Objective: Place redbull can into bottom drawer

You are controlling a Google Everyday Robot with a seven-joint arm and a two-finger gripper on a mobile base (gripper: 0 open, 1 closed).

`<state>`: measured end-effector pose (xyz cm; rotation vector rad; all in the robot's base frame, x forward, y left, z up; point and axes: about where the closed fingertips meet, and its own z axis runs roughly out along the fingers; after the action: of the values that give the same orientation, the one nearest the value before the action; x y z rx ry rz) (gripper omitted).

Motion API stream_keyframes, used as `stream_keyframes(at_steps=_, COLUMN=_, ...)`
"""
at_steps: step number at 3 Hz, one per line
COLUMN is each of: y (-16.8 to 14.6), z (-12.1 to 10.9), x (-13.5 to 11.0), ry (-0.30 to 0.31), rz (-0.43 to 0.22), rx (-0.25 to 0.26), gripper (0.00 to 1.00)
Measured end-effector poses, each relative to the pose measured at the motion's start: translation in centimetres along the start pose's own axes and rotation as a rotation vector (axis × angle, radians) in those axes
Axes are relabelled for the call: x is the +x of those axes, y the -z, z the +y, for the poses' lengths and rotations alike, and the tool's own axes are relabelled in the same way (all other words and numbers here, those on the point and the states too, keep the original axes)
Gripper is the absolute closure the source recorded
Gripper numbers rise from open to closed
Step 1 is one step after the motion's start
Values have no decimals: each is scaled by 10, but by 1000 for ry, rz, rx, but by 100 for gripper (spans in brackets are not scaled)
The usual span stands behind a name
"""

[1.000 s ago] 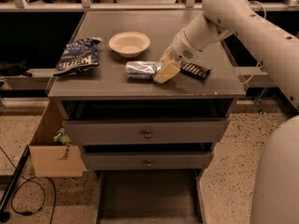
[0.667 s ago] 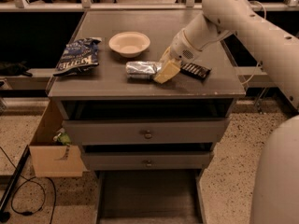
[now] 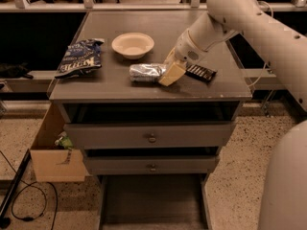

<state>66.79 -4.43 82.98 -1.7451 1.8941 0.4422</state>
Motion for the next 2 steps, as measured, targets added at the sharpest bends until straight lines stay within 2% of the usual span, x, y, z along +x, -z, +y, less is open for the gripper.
stream_keyframes(at_steps=1, y=30, z=16, x=0, ry=1, rz=-6, rx=43, gripper=100)
stream_keyframes(at_steps=2, y=68, z=51, x=3, ry=13, rz=-34, rx=104, gripper=100)
